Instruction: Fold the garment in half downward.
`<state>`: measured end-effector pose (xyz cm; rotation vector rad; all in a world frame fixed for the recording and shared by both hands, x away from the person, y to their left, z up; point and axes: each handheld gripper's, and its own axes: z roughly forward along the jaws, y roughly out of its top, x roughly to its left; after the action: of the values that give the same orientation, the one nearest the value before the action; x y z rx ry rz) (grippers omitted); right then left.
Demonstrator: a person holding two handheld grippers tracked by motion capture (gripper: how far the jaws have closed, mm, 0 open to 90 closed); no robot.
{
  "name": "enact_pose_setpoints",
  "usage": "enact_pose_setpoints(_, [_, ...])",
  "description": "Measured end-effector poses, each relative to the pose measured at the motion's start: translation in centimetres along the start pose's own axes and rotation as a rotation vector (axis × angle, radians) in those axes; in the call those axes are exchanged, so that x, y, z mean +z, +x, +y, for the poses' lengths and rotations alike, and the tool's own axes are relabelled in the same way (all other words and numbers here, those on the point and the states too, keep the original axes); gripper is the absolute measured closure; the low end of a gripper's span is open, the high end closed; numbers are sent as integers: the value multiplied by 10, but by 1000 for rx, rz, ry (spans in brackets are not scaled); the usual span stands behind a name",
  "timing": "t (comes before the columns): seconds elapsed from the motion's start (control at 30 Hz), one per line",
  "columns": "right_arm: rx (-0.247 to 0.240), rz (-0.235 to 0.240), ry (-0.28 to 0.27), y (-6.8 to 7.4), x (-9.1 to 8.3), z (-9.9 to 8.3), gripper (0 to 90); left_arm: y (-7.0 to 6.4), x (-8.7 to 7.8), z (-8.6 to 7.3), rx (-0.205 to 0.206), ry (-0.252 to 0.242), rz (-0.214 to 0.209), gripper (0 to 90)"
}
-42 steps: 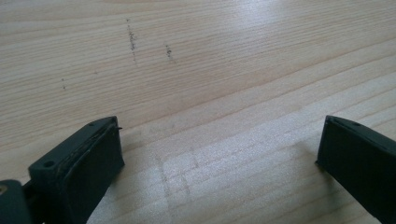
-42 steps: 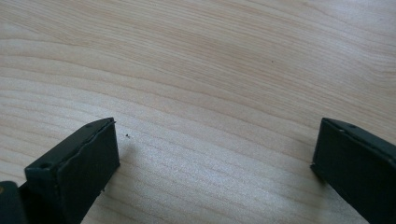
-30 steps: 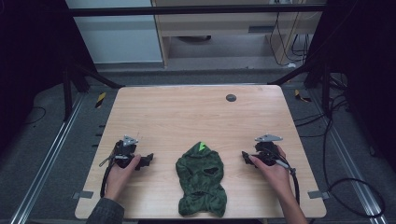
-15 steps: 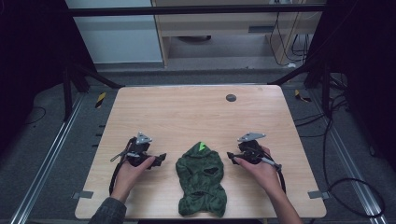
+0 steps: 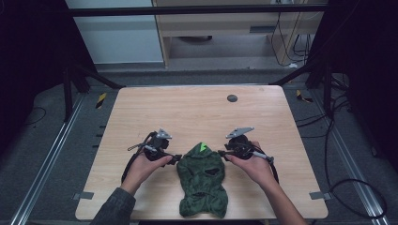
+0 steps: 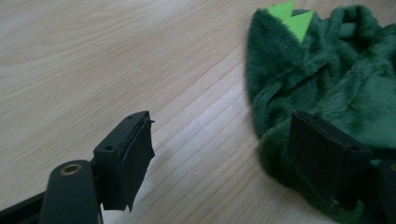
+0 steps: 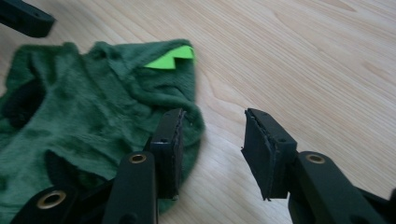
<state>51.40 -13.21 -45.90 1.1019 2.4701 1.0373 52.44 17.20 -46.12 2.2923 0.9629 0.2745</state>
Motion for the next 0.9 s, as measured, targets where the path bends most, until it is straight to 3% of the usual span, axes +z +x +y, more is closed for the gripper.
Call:
enact_pose_setpoints(0.07, [1,22,10,2,3,4,584,-6,3,9,16,23,-25,232])
enact_pose_setpoints(0.2, [-25,36,46,5,14,10,571,-9,14,13,48,76,-10,244])
enact_pose_setpoints(0.3, [-34,32,74,5,21,10,550,-9,20,12,49,104,-6,252])
enact_pose_setpoints(0.7, [-22,48,132,5,35,2,511,-11,31,7,54,132,-47,304])
enact_pose_setpoints(0.9, [-39,55,145,9,39,1,549,-18,31,9,79,129,-73,437])
